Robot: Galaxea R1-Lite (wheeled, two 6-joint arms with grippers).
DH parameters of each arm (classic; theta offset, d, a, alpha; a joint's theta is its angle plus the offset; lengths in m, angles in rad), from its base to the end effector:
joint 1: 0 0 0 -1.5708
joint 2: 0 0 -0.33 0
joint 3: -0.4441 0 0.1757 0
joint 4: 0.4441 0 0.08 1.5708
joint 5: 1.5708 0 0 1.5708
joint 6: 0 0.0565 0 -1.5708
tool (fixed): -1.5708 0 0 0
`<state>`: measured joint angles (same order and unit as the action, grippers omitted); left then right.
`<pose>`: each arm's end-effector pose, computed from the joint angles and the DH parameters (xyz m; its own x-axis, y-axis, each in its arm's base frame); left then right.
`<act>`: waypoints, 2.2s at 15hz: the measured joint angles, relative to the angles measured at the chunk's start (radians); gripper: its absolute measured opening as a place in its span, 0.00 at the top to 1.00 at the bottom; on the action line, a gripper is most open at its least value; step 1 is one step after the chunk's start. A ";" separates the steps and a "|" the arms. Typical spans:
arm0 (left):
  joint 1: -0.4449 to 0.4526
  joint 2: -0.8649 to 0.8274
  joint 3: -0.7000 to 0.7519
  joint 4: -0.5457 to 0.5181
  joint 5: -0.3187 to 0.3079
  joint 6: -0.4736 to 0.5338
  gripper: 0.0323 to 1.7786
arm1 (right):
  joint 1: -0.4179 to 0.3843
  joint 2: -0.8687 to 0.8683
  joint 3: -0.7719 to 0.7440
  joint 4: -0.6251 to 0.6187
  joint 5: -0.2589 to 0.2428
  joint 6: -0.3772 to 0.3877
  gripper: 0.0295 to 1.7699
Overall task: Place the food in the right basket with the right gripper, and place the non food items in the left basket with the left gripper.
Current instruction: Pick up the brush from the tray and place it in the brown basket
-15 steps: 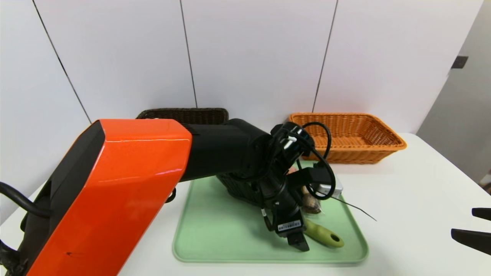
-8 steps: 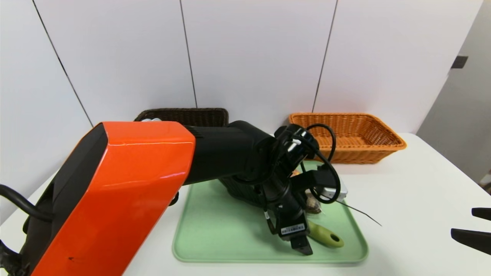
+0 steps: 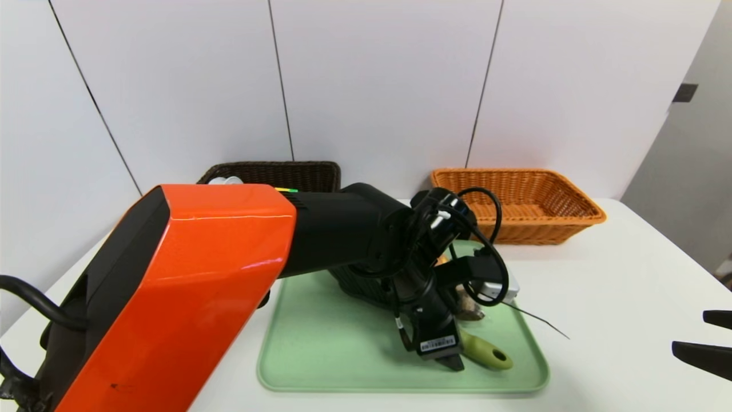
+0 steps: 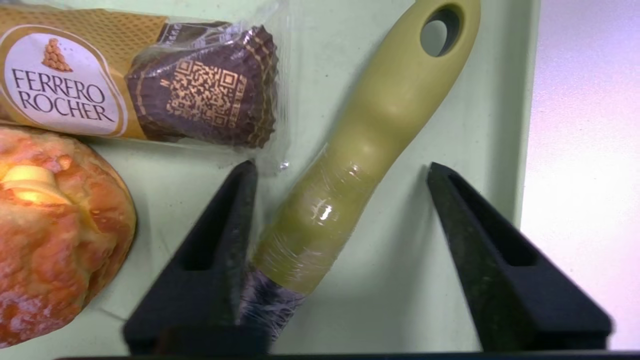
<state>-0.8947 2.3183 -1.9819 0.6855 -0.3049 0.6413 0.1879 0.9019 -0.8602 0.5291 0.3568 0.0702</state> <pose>0.2802 -0.3763 0.1467 0.0773 -0.5761 -0.8138 0.9941 -0.0177 0.1069 0.0640 0.0323 0.2559 0.7094 0.4904 -0.5063 -0.4254 0.8706 0.2473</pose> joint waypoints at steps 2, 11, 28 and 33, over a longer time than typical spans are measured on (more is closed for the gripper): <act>0.000 0.000 0.000 0.000 0.000 0.000 0.50 | 0.000 0.000 0.000 0.000 0.000 0.000 0.04; 0.000 -0.009 0.000 0.012 0.000 0.001 0.81 | 0.000 0.001 0.001 -0.001 0.000 0.000 0.04; 0.044 -0.191 0.000 0.074 0.048 0.003 0.81 | 0.000 0.001 0.001 -0.002 0.001 0.000 0.04; 0.069 -0.269 0.000 0.073 0.082 0.003 0.81 | 0.000 -0.002 0.004 -0.001 0.000 0.000 0.04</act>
<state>-0.8253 2.0489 -1.9819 0.7589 -0.2232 0.6447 0.1881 0.9000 -0.8566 0.5277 0.3572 0.0700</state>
